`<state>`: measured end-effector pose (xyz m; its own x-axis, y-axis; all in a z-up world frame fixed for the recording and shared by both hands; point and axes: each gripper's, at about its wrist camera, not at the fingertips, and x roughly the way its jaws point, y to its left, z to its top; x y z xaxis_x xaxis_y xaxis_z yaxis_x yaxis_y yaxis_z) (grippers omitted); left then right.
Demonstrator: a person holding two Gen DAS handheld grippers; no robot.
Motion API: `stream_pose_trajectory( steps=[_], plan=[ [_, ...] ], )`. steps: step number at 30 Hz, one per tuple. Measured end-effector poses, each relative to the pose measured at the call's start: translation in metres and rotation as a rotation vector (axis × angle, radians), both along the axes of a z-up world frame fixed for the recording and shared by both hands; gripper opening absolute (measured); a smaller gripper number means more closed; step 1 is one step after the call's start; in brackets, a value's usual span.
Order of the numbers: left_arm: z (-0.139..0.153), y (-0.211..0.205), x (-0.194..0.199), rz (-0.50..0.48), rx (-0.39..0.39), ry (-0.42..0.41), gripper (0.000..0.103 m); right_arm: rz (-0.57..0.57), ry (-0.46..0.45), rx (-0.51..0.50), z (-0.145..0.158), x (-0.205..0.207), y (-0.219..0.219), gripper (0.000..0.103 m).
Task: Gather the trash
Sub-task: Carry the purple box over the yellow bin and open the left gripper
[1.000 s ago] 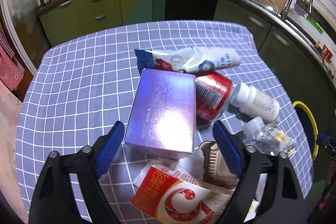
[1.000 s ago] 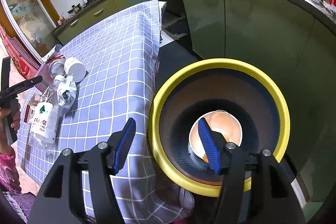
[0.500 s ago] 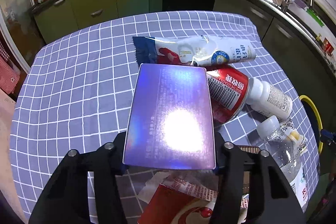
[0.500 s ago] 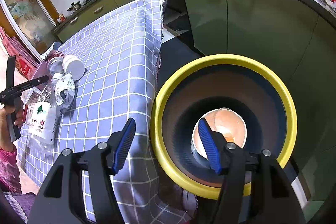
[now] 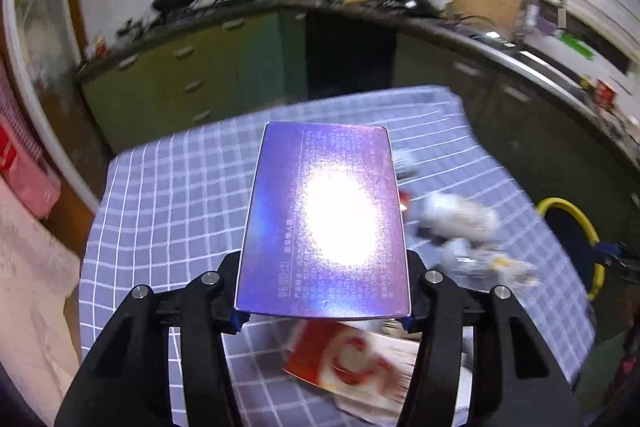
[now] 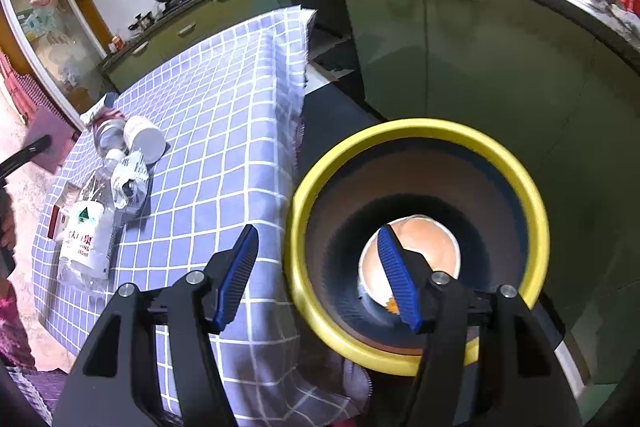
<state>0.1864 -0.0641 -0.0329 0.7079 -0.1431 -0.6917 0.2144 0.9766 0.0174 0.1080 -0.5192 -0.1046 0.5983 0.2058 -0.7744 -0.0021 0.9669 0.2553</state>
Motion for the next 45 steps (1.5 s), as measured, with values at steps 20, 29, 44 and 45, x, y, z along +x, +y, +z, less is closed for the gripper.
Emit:
stream_pose_trajectory(
  steps=[20,29,44,45],
  plan=[
    [-0.018,-0.318,-0.059,-0.651,-0.057,0.114,0.054,-0.273,-0.084,-0.036,0.015,-0.081,-0.105,0.059],
    [-0.069,-0.401,-0.031,-0.646,-0.027,0.176,0.061,-0.325,-0.079,-0.009,0.006,-0.093,-0.133,0.061],
    [0.017,-0.254,-0.076,-0.485,-0.083,-0.08,0.096,-0.227,-0.069,-0.018,0.006,-0.067,-0.098,0.062],
    [0.02,-0.239,-0.081,-0.465,-0.073,-0.098,0.097,-0.213,-0.068,-0.019,0.006,-0.065,-0.092,0.062]
  ],
)
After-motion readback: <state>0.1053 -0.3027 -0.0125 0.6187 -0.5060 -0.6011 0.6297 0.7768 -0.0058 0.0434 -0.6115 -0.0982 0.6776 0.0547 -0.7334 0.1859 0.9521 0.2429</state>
